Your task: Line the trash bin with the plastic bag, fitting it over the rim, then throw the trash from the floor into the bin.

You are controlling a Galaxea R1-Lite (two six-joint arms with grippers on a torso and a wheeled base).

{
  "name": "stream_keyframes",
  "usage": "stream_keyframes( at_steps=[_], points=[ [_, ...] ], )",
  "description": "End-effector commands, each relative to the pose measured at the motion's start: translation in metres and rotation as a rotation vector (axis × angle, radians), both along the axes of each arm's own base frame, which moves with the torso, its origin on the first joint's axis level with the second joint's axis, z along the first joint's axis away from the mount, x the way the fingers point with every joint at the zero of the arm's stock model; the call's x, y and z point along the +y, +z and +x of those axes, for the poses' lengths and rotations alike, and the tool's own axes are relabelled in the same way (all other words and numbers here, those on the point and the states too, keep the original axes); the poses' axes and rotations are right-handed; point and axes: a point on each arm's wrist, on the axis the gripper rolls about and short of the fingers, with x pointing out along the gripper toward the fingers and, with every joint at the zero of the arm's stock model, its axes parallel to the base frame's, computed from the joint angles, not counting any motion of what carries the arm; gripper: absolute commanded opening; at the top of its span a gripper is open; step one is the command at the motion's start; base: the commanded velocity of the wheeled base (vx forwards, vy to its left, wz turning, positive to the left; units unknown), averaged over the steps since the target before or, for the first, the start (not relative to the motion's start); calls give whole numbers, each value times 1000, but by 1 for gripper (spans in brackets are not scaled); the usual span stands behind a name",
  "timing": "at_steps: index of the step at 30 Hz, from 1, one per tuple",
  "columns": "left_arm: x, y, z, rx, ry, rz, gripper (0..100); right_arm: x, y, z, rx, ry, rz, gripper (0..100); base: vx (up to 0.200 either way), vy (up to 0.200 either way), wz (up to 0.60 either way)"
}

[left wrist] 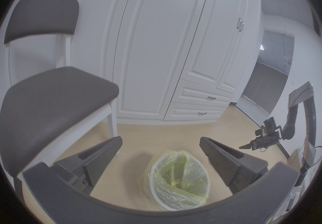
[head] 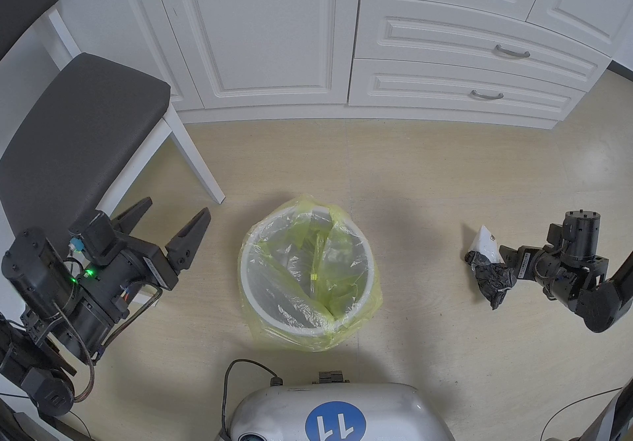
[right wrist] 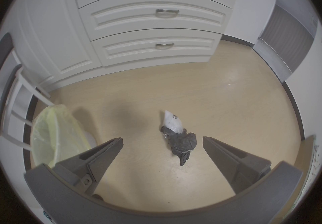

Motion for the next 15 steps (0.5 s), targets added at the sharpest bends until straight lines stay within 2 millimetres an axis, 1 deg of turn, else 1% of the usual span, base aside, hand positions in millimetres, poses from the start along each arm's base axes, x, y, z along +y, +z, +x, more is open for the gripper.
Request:
stream_keyframes(
  at_steps=[1, 2, 3, 5, 6, 7, 9, 11, 12, 13, 15],
  points=[
    [6, 21, -17, -106, -1, -7, 100, -22, -31, 24, 86, -89, 15, 100, 0, 0, 0],
    [8, 24, -18, -121, 2, -14, 100, -27, -44, 33, 105, -111, 21, 100, 0, 0, 0],
    [9, 26, -19, -131, 7, -19, 100, -28, -51, 38, 111, -119, 29, 100, 0, 0, 0],
    [11, 32, -21, -155, 14, -28, 100, -31, -62, 45, 102, -141, 46, 100, 0, 0, 0],
    [11, 32, -21, -155, 14, -28, 100, -31, -63, 45, 100, -142, 47, 100, 0, 0, 0],
    [13, 36, -24, -176, 20, -36, 100, -35, -67, 47, 79, -152, 49, 100, 0, 0, 0],
    [16, 43, -30, -204, 20, -45, 100, -35, -61, 44, 44, -151, 47, 100, 0, 0, 0],
    [17, 46, -33, -223, 21, -44, 100, -31, -51, 35, 24, -137, 43, 100, 0, 0, 0],
    [18, 46, -34, -227, 24, -38, 100, -29, -42, 27, 10, -125, 38, 100, 0, 0, 0],
    [18, 46, -35, -229, 26, -32, 100, -27, -38, 23, 7, -118, 33, 100, 0, 0, 0],
    [19, 45, -36, -228, 37, -16, 100, -22, -30, 6, 4, -92, 15, 100, 0, 0, 0]
  ],
)
